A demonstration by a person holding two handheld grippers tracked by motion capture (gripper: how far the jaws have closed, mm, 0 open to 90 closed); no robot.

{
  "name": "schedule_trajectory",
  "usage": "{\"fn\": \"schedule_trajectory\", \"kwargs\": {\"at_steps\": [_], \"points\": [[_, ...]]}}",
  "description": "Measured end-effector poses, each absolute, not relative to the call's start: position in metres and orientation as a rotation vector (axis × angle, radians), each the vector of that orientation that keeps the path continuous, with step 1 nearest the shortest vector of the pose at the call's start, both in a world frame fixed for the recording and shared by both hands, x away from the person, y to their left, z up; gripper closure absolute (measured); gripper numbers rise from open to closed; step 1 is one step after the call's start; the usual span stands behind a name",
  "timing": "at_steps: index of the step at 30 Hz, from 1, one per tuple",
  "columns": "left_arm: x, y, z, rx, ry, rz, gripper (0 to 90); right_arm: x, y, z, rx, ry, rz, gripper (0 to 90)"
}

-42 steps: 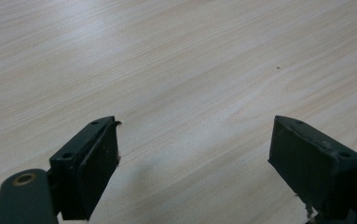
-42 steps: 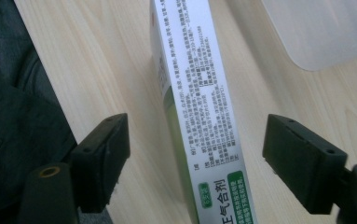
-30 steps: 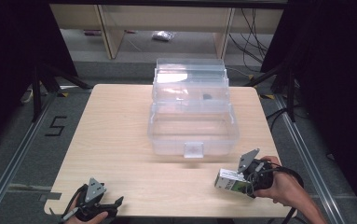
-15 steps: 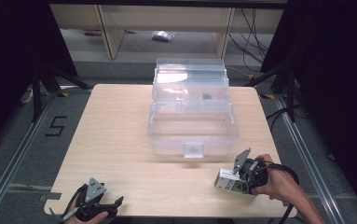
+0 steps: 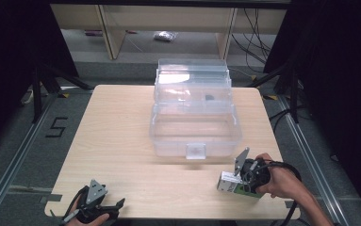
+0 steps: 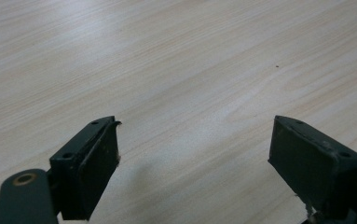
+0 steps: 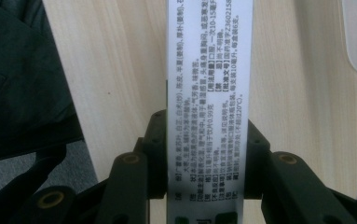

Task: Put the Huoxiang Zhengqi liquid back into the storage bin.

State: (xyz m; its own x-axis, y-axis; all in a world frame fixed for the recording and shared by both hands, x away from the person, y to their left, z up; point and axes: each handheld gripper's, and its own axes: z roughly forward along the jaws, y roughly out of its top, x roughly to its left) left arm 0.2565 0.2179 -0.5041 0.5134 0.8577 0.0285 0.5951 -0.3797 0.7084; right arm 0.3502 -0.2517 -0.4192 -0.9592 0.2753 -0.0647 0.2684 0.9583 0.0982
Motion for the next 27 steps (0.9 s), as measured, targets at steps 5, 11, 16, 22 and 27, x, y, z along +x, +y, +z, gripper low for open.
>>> {"fn": "schedule_trajectory", "kwargs": {"at_steps": [5,11,16,22,27], "points": [[0.256,0.218,-0.504,2.114,1.175,0.525,15.2,0.351,-0.247,-0.407,0.378,3.046,0.178,64.1],[0.256,0.218,-0.504,2.116,1.173,0.526,15.2,0.353,-0.241,-0.392,0.32,3.053,0.222,64.1],[0.256,0.218,-0.504,2.115,1.174,0.526,15.2,0.356,-0.234,-0.379,0.274,3.055,0.261,64.1],[0.256,0.218,-0.504,2.116,1.171,0.521,15.2,0.359,-0.226,-0.366,0.225,3.052,0.265,64.1],[0.256,0.218,-0.504,2.112,1.177,0.527,15.3,0.365,-0.22,-0.358,0.16,3.058,0.278,64.1]]}}
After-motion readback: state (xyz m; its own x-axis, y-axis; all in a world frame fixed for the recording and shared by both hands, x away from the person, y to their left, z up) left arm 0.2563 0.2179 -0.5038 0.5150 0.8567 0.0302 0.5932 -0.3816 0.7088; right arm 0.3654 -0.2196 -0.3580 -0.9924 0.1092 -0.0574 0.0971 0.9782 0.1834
